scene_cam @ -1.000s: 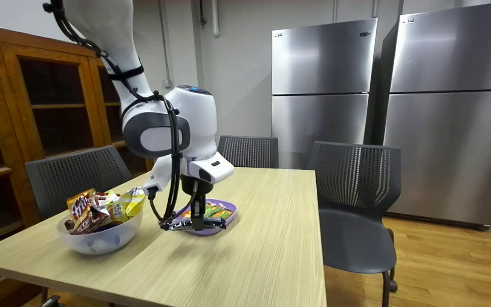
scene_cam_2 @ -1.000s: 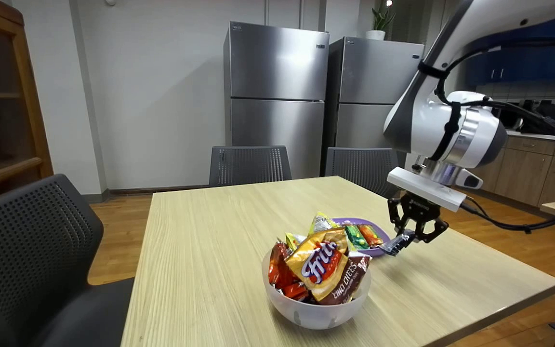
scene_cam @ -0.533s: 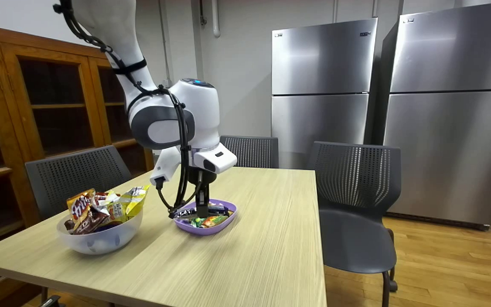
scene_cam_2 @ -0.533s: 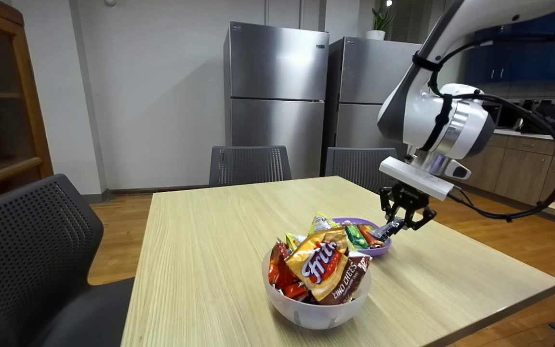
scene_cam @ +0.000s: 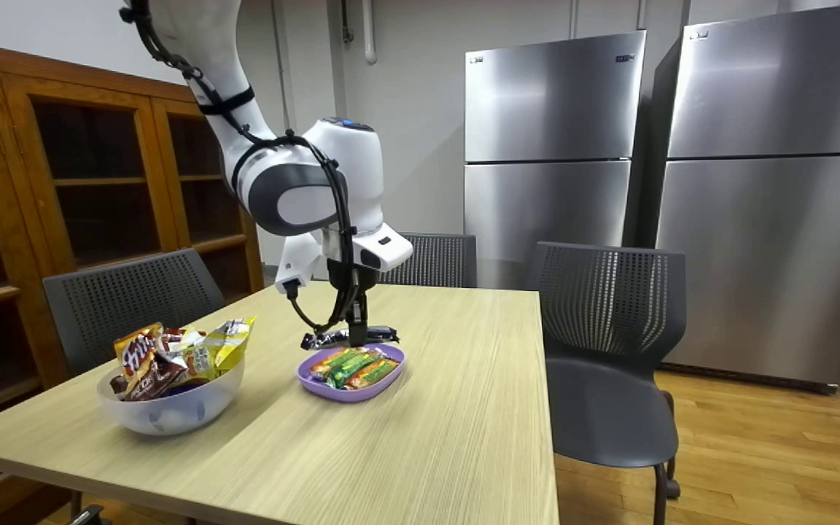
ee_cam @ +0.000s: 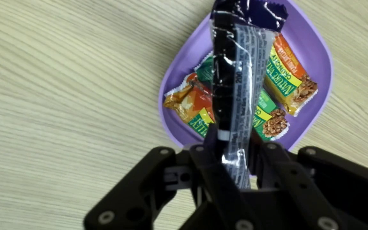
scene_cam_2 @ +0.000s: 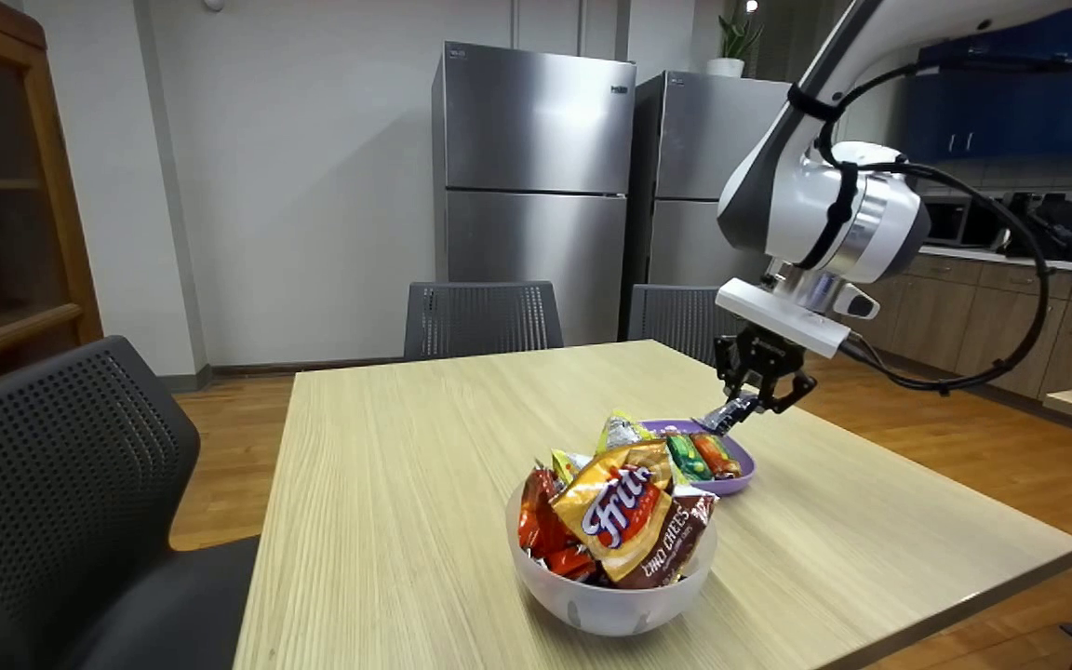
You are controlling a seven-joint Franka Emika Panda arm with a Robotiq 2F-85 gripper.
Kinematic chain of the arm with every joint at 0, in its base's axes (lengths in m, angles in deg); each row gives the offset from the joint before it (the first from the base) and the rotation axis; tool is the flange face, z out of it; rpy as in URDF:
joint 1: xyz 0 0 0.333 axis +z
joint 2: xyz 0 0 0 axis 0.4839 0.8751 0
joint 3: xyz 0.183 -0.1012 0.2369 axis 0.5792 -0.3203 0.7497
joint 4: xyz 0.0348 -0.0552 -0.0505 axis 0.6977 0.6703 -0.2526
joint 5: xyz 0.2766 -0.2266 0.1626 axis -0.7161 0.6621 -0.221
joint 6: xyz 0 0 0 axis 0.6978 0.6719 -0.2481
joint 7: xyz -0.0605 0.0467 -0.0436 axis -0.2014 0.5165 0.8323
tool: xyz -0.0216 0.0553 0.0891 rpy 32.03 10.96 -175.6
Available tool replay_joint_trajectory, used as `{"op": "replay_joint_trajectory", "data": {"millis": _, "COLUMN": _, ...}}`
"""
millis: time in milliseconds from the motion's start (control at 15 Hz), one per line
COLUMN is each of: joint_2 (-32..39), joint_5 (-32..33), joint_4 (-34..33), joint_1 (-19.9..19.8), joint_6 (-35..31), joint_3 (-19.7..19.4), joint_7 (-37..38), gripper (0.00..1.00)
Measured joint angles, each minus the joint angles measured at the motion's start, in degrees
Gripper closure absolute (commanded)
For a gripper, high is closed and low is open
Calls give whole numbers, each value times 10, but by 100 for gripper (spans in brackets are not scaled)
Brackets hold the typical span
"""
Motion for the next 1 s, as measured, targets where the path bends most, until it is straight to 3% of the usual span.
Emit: {"op": "replay_joint_trajectory", "data": {"millis": 1000, "joint_2": 89, "joint_5": 70, "joint_4": -131, "joint_1": 0, "joint_6": 39, "joint_3": 18, "joint_7": 72, "gripper": 94}}
